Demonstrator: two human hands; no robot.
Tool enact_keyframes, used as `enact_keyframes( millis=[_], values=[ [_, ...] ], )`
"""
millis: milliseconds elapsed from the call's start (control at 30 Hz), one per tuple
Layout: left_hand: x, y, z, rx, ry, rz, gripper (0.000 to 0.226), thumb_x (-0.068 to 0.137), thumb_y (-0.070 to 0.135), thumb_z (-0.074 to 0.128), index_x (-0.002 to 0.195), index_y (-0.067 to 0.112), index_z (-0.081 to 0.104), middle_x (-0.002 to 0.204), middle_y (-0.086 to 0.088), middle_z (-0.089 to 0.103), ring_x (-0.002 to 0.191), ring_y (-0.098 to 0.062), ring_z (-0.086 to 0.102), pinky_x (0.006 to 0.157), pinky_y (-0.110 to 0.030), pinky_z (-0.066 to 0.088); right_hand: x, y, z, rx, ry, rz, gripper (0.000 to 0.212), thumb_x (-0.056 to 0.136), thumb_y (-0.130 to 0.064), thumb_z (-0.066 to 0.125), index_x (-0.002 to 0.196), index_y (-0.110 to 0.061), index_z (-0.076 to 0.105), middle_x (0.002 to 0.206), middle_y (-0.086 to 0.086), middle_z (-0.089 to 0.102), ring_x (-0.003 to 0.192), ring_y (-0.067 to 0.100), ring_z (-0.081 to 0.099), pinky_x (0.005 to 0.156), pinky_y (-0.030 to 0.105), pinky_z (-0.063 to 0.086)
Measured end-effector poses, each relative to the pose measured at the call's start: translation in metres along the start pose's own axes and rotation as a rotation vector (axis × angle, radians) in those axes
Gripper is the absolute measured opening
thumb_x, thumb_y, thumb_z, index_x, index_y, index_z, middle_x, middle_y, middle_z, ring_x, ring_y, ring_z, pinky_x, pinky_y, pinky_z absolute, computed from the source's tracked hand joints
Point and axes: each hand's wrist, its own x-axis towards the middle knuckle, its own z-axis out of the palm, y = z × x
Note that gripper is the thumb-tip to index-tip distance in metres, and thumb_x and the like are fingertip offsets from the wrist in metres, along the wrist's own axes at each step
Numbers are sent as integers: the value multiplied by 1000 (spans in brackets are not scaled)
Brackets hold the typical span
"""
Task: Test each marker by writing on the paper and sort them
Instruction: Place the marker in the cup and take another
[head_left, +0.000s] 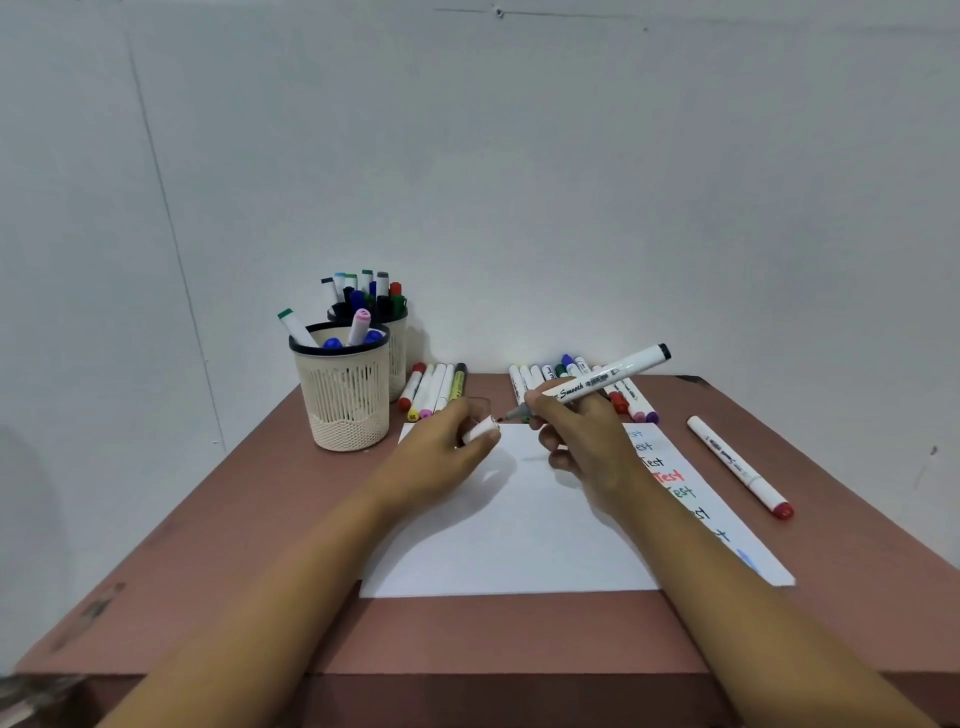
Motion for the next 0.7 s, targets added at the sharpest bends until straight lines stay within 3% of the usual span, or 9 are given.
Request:
enact_keyframes(
  millis=[267, 333, 400, 533, 700],
  values=[
    [3, -2, 3, -85, 18, 13, 14, 91, 29, 59, 82, 33, 50, 70, 12, 45, 61, 0, 41, 58, -14, 32, -3, 0, 2, -54, -64, -19, 25, 90, -20, 63, 66, -22, 68, 69, 0, 56, 51, 7, 39, 47, 20, 29],
    [3, 0, 1, -151, -7, 21, 4, 91, 28, 60, 91, 25, 61, 72, 9, 51, 64, -3, 43, 62, -21, 36, -4, 1, 3, -63, -105, -19, 25, 90, -20, 64, 65, -23, 67, 62, -6, 53, 52, 8, 40, 49, 21, 30],
    [2, 1, 0, -238, -36, 18, 14, 90, 25, 61, 99, 15, 66, 74, 6, 58, 69, -10, 50, 67, -28, 42, -4, 1, 2, -43, -134, -6, 20, 89, -20, 66, 69, -20, 65, 56, -9, 47, 51, 7, 37, 49, 21, 29],
    [1, 6, -4, -370, -50, -43, 18, 89, 20, 62, 100, 8, 69, 70, 6, 63, 63, -3, 56, 58, -11, 41, -4, 0, 1, 57, -170, 44, 12, 88, -15, 67, 77, -13, 66, 58, -4, 46, 51, 7, 39, 49, 18, 34],
    [-1, 8, -5, -433, -55, -79, 18, 85, 22, 66, 87, 5, 71, 68, 5, 67, 61, -5, 56, 56, -11, 40, -3, -5, 2, 222, -180, 119, 24, 96, -22, 54, 78, -9, 62, 58, 2, 53, 47, 8, 46, 46, 16, 39]
  ],
)
